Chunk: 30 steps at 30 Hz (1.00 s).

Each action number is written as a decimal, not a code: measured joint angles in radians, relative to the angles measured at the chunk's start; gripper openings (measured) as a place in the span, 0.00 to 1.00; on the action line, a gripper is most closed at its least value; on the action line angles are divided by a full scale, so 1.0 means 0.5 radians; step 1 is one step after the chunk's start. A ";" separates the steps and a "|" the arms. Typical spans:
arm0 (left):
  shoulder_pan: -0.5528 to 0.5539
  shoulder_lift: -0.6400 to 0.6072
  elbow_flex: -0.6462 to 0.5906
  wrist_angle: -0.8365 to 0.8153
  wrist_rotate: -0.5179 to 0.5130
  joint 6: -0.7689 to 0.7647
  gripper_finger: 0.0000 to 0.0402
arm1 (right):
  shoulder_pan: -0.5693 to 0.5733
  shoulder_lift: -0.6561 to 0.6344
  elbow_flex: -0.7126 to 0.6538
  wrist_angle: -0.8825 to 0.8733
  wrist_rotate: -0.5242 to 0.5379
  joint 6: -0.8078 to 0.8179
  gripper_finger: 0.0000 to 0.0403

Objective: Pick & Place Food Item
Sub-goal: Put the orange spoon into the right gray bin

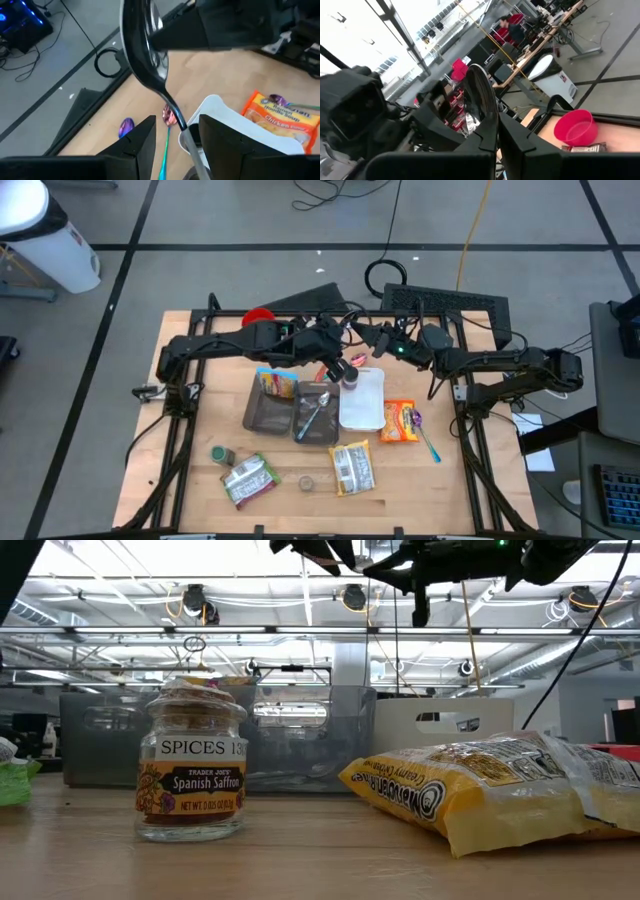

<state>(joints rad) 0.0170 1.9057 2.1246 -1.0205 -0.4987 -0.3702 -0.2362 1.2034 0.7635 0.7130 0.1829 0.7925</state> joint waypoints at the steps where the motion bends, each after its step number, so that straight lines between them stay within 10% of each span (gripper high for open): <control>1: 0.000 0.002 0.000 -0.008 0.000 -0.001 0.40 | -0.002 0.000 0.000 0.001 0.000 0.000 0.00; 30: 0.047 -0.004 0.000 -0.055 0.059 -0.004 0.03 | -0.027 -0.001 -0.001 0.027 0.002 0.009 0.00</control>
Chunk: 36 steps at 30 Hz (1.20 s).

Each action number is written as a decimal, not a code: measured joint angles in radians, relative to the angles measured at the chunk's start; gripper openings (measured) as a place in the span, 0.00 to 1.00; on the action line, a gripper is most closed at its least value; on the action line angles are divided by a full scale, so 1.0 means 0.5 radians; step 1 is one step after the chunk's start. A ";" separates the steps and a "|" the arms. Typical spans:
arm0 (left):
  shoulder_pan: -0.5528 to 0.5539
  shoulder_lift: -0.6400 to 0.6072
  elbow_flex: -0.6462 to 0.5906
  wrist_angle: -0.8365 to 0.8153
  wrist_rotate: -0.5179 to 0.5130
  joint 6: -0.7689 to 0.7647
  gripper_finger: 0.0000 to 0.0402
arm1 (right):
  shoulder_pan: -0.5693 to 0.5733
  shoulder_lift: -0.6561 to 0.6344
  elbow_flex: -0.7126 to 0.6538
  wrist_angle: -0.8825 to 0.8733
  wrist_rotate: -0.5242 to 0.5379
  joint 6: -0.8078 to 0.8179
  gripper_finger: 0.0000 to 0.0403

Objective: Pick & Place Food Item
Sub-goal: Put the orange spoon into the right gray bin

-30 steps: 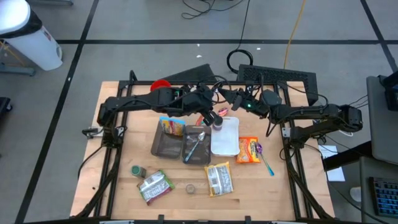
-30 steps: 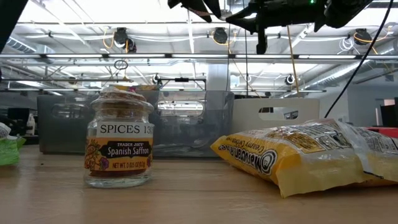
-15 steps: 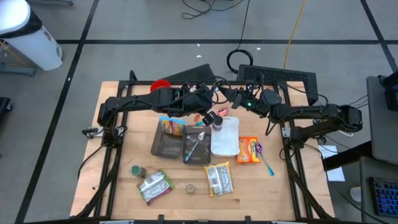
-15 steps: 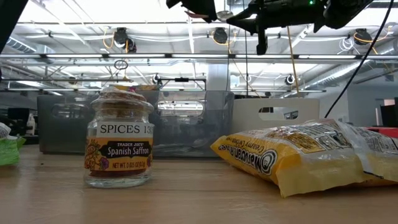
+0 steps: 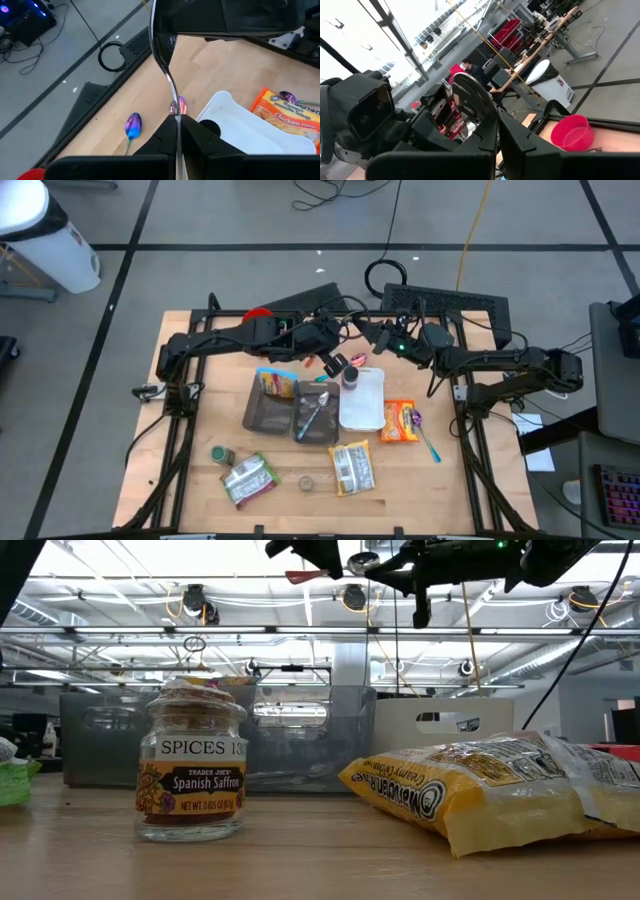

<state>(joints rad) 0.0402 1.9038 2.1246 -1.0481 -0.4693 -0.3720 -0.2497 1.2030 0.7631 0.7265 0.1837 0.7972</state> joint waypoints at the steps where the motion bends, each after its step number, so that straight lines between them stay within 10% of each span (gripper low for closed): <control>1: 0.001 0.000 0.000 0.001 0.016 -0.004 0.02 | 0.000 0.000 0.000 0.000 -0.001 -0.003 0.00; 23: 0.053 -0.110 -0.004 -0.087 0.161 0.049 0.02 | -0.067 -0.006 0.001 0.172 -0.346 -0.049 0.43; 36: 0.189 -0.395 -0.035 -0.635 0.418 -0.052 0.02 | -0.163 -0.081 0.000 0.168 -0.638 -0.040 0.44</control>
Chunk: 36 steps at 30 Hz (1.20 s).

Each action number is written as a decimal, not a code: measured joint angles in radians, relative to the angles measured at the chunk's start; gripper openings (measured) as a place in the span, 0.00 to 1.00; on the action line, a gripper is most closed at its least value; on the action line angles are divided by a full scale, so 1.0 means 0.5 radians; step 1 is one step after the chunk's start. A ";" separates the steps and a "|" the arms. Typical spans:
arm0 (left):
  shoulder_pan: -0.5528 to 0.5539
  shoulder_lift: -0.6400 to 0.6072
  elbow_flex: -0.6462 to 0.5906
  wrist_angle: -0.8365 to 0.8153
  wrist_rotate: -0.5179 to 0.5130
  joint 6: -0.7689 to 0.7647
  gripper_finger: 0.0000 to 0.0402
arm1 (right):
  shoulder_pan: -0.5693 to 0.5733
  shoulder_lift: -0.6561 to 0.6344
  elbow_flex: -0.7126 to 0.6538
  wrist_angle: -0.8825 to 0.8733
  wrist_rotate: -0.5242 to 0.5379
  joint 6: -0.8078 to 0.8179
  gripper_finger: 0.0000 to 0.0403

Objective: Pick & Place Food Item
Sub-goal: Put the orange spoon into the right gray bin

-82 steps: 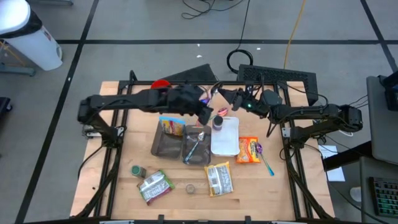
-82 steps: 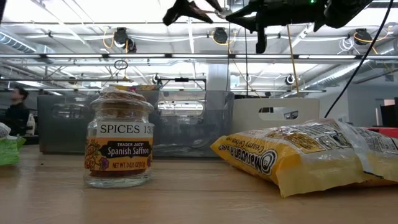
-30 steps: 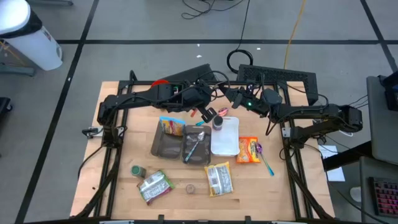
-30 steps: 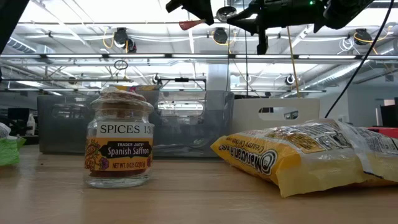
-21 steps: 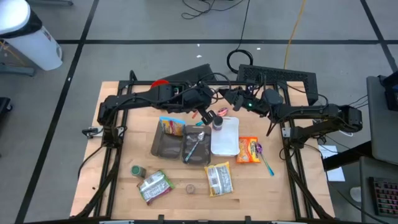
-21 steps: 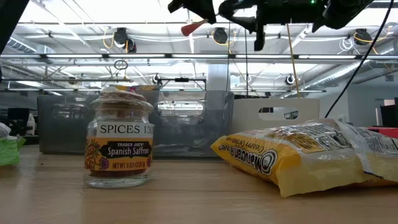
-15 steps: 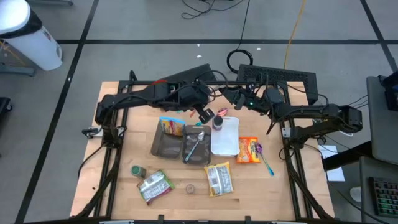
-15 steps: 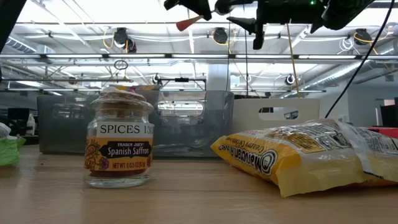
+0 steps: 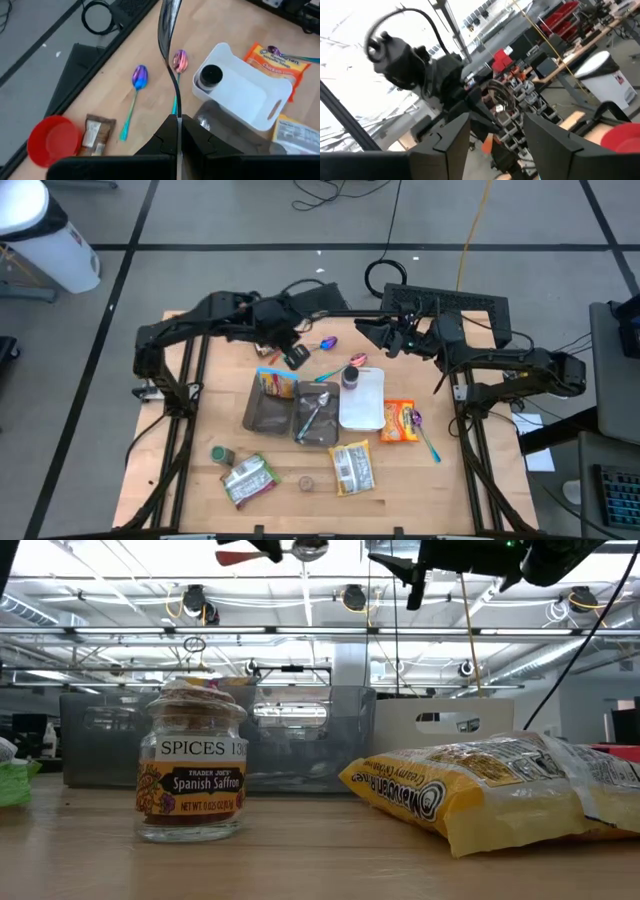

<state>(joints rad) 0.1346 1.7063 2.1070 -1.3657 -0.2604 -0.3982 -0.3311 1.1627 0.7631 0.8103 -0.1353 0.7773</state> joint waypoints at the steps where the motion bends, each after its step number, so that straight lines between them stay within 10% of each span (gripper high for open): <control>1: 0.009 -0.037 -0.022 -0.005 0.004 -0.016 0.02 | -0.004 -0.013 0.000 -0.010 -0.001 0.000 0.43; 9: 0.025 -0.467 -0.310 0.345 0.055 -0.069 0.02 | -0.007 -0.126 -0.108 -0.061 0.009 0.013 0.43; 20: -0.085 -1.078 -1.537 1.544 0.415 -0.339 0.02 | -0.033 -0.206 -0.244 -0.057 0.074 0.103 0.43; 29: -0.213 -1.016 -2.331 2.802 0.699 -0.792 0.02 | -0.033 -0.205 -0.246 -0.090 0.119 0.097 0.43; 36: -0.300 -0.804 -2.424 2.907 0.732 -0.952 0.02 | -0.033 -0.204 -0.246 -0.120 0.119 0.097 0.43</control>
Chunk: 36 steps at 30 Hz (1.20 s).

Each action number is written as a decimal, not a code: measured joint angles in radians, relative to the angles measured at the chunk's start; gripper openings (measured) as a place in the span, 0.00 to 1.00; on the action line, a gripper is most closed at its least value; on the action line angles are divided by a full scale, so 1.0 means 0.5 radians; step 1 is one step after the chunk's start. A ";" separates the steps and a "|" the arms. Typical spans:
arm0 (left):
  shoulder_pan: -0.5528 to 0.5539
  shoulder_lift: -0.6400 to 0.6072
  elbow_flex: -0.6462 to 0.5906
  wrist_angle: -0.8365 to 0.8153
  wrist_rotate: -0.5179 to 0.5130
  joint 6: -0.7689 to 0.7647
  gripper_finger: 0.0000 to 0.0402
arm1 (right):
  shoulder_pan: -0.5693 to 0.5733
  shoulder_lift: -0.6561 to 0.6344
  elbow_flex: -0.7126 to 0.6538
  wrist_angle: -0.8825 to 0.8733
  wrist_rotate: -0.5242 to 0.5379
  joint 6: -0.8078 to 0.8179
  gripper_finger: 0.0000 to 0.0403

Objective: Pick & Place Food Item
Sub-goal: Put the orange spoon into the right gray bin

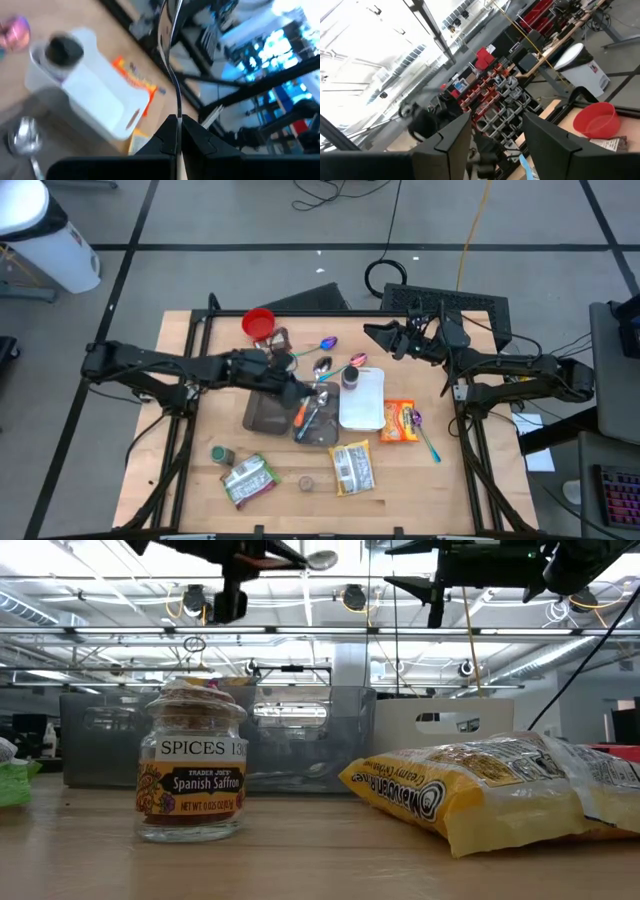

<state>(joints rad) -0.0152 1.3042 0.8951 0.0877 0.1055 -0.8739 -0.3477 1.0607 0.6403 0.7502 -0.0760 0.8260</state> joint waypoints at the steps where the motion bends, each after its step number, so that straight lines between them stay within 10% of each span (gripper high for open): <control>1: -0.008 0.041 0.010 -0.007 0.008 -0.007 0.02 | 0.000 0.000 0.000 0.000 0.001 0.000 0.42; 36: -0.092 0.545 0.270 -0.435 -0.156 -0.303 0.01 | -0.001 0.005 0.001 -0.109 0.159 -0.113 0.41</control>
<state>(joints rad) -0.0612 1.5769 1.0299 -0.1300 0.0276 -1.0257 -0.3481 1.0634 0.6407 0.6955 0.0036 0.7696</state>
